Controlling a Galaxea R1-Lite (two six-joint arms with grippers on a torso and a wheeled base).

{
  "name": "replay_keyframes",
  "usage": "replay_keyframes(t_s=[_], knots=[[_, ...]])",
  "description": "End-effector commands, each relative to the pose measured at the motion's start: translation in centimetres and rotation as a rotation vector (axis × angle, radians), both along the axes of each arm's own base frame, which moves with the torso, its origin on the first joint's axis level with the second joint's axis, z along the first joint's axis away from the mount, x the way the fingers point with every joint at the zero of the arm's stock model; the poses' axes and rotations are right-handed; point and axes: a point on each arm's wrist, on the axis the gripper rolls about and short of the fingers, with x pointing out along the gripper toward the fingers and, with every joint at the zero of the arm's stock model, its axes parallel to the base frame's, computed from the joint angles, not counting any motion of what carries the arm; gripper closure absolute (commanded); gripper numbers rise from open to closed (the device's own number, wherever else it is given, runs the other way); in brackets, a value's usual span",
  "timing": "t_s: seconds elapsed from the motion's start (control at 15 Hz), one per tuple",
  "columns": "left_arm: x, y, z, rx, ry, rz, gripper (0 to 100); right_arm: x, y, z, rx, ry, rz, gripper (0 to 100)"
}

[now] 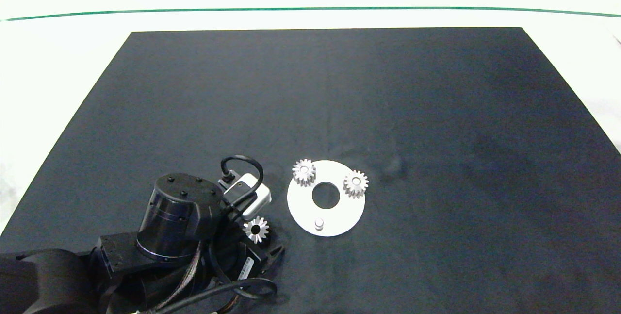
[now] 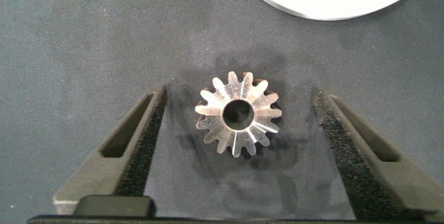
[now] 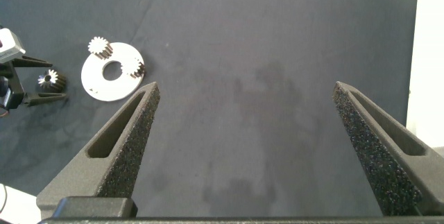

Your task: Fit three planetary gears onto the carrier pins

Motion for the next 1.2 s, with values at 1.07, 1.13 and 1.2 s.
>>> replay_keyframes(t_s=[1.07, 1.13, 1.2], knots=[[-0.26, -0.07, 0.13, -0.002, -0.006, -0.009, 53, 0.11, 0.08, -0.11, -0.009, 0.007, 0.003, 0], [-0.26, -0.12, 0.18, -0.004, -0.008, -0.010, 55, 0.11, 0.08, -0.10, -0.009, 0.006, 0.003, 0], [-0.28, -0.10, 0.13, -0.002, -0.006, -0.010, 56, 0.11, 0.08, -0.10, -0.009, 0.006, 0.003, 0]])
